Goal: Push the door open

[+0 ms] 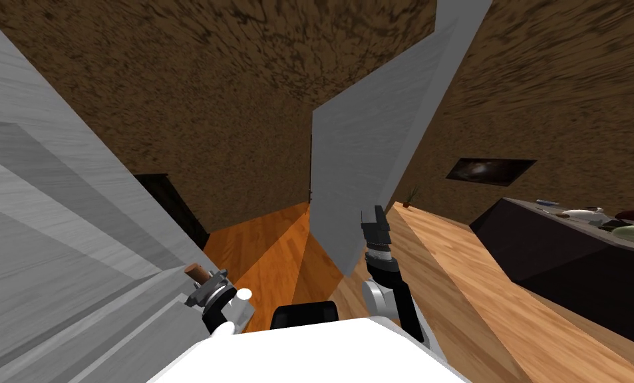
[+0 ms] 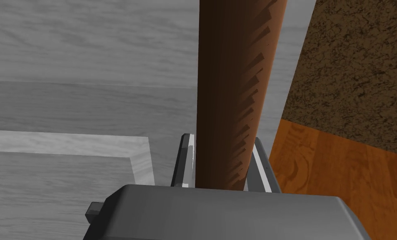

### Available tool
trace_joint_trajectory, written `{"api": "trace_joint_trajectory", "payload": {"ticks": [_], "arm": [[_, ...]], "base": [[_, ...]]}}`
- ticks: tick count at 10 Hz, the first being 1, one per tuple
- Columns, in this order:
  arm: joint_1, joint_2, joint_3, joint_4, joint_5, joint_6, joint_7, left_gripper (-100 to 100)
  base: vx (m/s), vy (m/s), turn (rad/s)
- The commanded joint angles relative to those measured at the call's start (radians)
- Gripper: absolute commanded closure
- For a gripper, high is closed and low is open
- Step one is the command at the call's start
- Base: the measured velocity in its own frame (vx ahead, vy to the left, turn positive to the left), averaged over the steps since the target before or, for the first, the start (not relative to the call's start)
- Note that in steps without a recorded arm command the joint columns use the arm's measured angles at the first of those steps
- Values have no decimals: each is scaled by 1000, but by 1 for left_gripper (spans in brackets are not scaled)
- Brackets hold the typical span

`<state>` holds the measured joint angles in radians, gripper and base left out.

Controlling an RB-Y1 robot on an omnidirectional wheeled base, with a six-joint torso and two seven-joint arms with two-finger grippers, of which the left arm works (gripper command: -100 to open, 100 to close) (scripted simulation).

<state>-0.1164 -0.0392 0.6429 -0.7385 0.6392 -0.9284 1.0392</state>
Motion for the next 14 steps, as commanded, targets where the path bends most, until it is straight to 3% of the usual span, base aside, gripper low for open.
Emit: {"api": "trace_joint_trajectory", "payload": {"ticks": [1,2,5,6,8,9,11,12,14], "arm": [[0,0,0,0,0,0,0,100],[17,19,25,-13,25,-5,-5,100],[33,32,45,-26,48,-8,-10,100],[52,44,70,-41,76,-11,-17,100],[59,48,79,-46,86,-12,-20,100],[81,57,108,-64,120,-15,-28,100],[105,63,140,-83,155,-19,-36,100],[105,63,140,-83,155,-19,-36,100],[139,63,183,-110,205,-24,-48,100]], "base": [[52,18,10],[102,78,-96],[117,130,-58],[147,143,-117],[117,141,-40],[120,134,-106],[143,147,-101],[112,138,-15],[119,150,-100]]}}
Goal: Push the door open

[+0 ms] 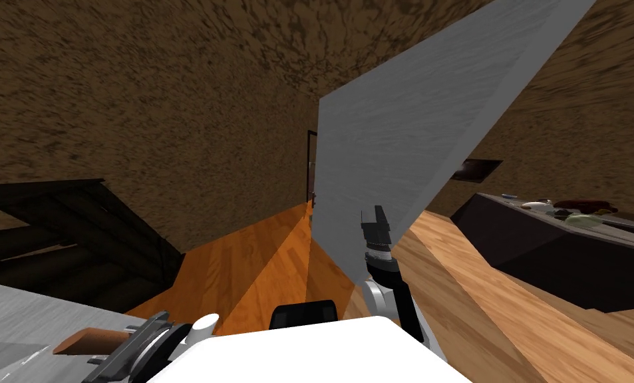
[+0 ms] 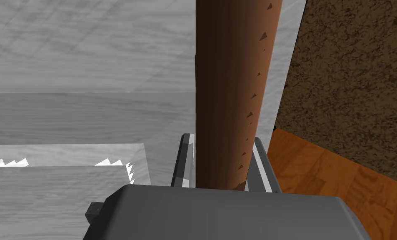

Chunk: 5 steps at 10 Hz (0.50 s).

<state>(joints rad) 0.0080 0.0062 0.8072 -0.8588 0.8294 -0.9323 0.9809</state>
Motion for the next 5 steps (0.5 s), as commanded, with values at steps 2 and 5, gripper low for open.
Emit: {"api": "trace_joint_trajectory", "payload": {"ticks": [2,5], "arm": [[39,12,50,-9,51,-24,1,100],[62,4,81,-28,85,-28,-7,100]], "base": [[144,167,-70],[103,139,-53]]}}
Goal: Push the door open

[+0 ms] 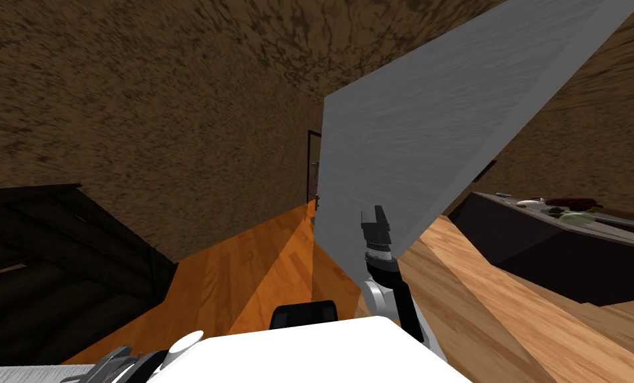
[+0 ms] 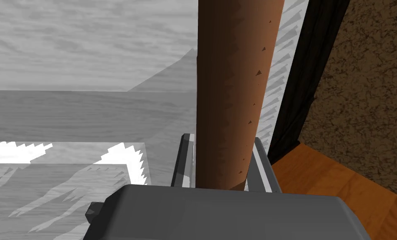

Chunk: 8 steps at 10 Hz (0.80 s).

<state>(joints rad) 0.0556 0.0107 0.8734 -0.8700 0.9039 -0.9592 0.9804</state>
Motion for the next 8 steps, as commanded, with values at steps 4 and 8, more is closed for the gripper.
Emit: {"api": "trace_joint_trajectory", "payload": {"ticks": [4,8], "arm": [[59,-31,73,-52,77,-8,-22,100],[76,-23,109,-79,113,-8,-44,100]], "base": [[118,162,-64],[72,129,-9]]}}
